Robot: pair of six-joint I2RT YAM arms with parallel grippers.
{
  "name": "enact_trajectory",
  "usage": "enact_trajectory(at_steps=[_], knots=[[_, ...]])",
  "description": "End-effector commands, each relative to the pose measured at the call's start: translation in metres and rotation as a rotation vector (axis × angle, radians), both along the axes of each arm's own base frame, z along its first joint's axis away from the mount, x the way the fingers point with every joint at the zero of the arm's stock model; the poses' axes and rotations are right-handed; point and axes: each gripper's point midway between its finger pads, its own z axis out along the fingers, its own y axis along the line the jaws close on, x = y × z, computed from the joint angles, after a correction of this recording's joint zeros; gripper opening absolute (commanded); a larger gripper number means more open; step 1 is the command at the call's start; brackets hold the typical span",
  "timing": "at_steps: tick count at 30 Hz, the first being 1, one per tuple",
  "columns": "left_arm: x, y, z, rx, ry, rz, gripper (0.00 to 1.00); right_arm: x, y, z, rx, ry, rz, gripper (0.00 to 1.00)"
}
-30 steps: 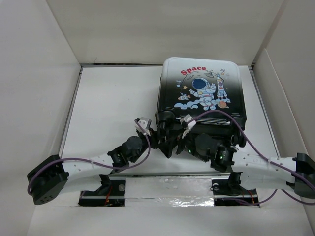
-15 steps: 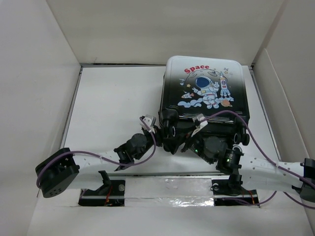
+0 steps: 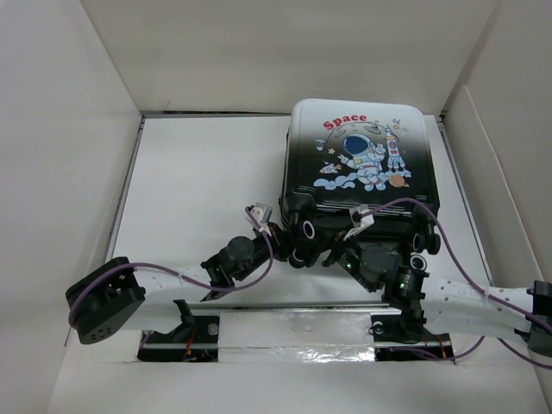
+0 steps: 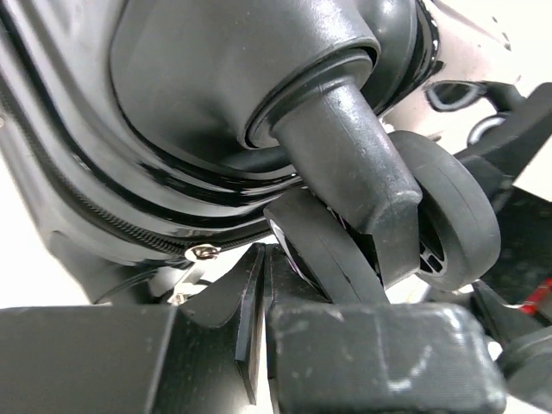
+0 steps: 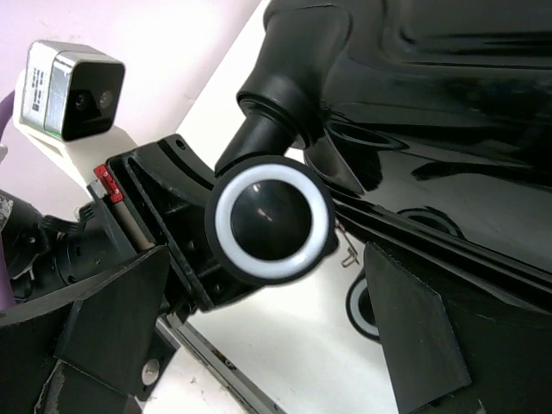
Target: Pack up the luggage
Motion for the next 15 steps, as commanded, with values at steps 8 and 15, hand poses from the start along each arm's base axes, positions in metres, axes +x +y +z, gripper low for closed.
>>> enact_trajectory(at_steps=[8, 15], knots=[[-0.035, -0.036, 0.065, -0.28, -0.073, -0.25, 0.0, 0.012, 0.012, 0.04, 0.061, -0.12, -0.032, 1.0], [-0.039, -0.038, 0.057, -0.231, -0.096, -0.282, 0.0, 0.021, 0.01, 0.053, 0.072, -0.146, -0.065, 1.0]])
